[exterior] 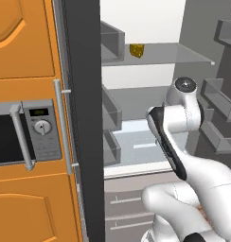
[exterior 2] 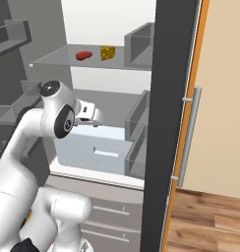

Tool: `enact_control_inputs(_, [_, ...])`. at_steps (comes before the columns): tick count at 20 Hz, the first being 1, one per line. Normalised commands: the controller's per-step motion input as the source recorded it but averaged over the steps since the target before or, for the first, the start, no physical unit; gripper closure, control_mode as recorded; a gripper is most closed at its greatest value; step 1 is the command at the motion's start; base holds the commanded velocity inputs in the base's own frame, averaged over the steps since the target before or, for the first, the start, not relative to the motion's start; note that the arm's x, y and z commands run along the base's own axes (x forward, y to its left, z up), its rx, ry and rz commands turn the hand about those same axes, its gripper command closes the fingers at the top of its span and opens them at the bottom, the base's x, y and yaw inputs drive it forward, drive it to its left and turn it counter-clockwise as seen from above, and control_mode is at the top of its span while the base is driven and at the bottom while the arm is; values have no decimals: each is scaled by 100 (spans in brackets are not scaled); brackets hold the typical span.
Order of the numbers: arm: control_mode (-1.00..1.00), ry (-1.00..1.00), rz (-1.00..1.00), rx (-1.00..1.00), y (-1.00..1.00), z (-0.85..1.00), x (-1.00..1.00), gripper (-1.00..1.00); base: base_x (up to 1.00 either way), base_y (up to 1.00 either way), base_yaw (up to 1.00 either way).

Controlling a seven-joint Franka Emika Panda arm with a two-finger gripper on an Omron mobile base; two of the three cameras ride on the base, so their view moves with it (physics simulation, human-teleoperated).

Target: Take the cheese, steak, and broccoli from the fridge and place them on the plate on the dining counter to create an appetizer plate.

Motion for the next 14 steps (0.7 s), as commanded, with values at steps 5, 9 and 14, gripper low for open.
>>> enact_control_inputs(5, [-100,-28,0,0,-1,96,-28,-100,0,0,0])
enact_control_inputs(9, [-100,-14,0,3,0,82,10,-100,0,0,0])
enact_control_inputs(14, [-100,-2,0,11,0,82,40,-100,0,0,0])
